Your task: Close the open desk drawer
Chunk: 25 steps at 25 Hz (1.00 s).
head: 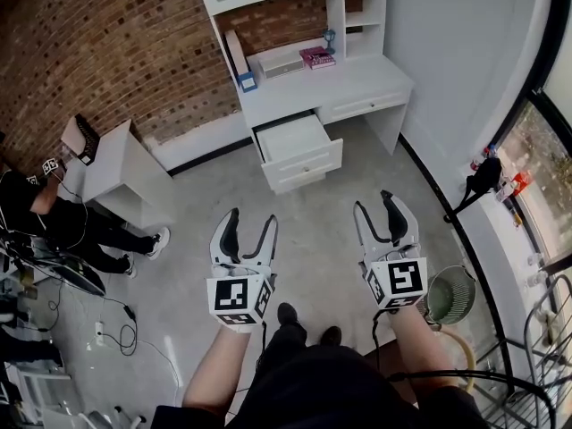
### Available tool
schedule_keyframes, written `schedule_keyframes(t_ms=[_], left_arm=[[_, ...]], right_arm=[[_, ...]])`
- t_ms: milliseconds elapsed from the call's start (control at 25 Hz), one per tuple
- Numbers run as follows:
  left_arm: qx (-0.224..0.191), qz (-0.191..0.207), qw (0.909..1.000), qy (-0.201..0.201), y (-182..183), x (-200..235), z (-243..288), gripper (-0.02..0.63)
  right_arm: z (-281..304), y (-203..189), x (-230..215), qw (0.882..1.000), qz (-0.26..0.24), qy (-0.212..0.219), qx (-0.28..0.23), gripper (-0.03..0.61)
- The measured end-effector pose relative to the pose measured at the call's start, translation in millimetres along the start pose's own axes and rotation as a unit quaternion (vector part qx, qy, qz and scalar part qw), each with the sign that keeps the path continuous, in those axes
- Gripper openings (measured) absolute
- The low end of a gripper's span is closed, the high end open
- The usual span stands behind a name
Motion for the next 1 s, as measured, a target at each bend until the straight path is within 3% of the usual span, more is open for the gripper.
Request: schedule_keyframes(t_ms=[440, 1000], left_arm=[[0.029, -0.031, 0.9988, 0.025, -28, 56, 45, 0.291], [0.045, -0.073, 0.9961, 0.019, -44, 188, 153, 0.291]], right_arm=[[49, -46, 4, 0.999, 0.001, -0.006, 0.050, 0.212], [200, -75, 29, 0.995, -0.001, -0.021, 0.098, 0.202]])
Point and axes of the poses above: the fingertips, and each gripper's own axes: z forward along the fingers, x to its left, y out of its top, the point moved 3 cm from there along -z, backward along the fingers, and after that the axes turned 10 degrees about -z, right-handed, at the moved point
